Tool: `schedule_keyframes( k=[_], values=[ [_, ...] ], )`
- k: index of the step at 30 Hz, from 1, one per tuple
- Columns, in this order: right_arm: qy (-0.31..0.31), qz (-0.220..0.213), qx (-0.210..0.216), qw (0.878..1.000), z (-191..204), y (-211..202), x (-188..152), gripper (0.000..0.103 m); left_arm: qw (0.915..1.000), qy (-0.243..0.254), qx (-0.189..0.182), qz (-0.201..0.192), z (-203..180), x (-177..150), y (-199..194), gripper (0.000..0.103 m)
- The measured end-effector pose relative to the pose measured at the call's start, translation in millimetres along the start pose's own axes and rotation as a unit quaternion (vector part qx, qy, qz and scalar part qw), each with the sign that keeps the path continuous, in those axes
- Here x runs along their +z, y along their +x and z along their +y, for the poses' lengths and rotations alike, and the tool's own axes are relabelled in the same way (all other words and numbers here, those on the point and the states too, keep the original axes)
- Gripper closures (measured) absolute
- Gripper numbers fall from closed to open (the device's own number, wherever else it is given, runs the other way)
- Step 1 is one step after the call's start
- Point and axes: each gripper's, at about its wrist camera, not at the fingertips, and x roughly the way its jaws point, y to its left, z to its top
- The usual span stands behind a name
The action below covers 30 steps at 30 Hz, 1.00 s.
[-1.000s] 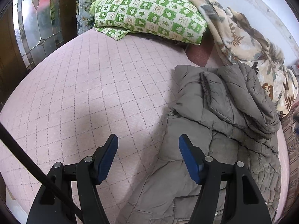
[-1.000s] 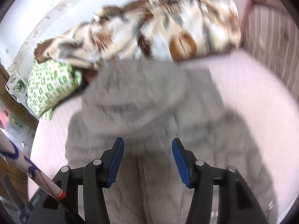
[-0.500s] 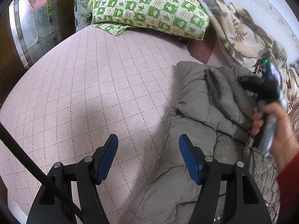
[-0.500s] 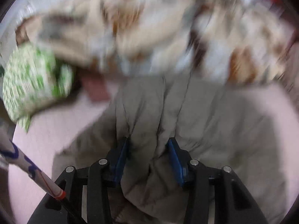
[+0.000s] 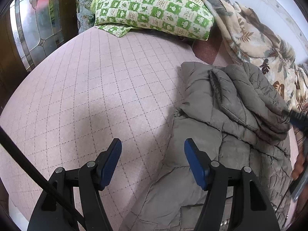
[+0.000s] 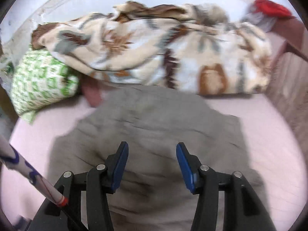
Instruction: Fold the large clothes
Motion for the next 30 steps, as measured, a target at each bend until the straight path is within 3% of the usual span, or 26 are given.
schedule_keyframes(
  k=[3,6,8,10,12,15,18,22,27,30],
  values=[
    [0.010,0.044,-0.035,0.998,-29.4,28.9,-25.9,0.047,1.0000,0.006,0.005,-0.002,-2.1,-0.8,0.4,0.036],
    [0.007,0.086,-0.038,0.996,-43.5,57.3,-45.6,0.043,1.0000,0.002,0.006,-0.002,0.7,0.2,0.9,0.036],
    [-0.017,0.084,-0.059,0.995,-36.9,52.9,-41.5,0.043,1.0000,-0.002,0.006,0.000,3.3,1.6,1.7,0.036],
    [-0.022,0.051,-0.083,0.995,-25.9,27.0,-30.2,0.043,1.0000,-0.006,0.004,0.002,5.4,3.4,2.7,0.036],
    [-0.026,-0.003,-0.068,0.997,-10.3,-3.7,-23.8,0.043,0.9999,-0.008,0.005,0.003,6.4,4.1,3.9,0.036],
    [-0.061,-0.041,-0.030,0.997,24.4,-25.6,-26.2,0.043,1.0000,-0.005,0.004,0.005,7.1,4.3,4.4,0.036],
    [-0.093,-0.013,0.007,0.996,58.7,-7.9,-37.2,0.042,1.0000,0.003,0.005,0.003,7.6,6.5,3.7,0.036],
    [-0.096,0.068,0.005,0.993,75.0,45.9,-57.0,0.039,0.9999,0.007,0.001,0.011,11.1,10.6,5.2,0.036],
    [-0.073,0.071,0.044,0.994,44.7,6.0,-49.4,0.034,0.9996,0.004,-0.018,0.022,22.2,12.7,0.7,0.036],
    [-0.067,0.063,0.041,0.995,3.9,-25.7,-56.0,0.021,0.9990,0.009,-0.034,0.029,26.2,9.6,-2.0,0.036]
  ],
)
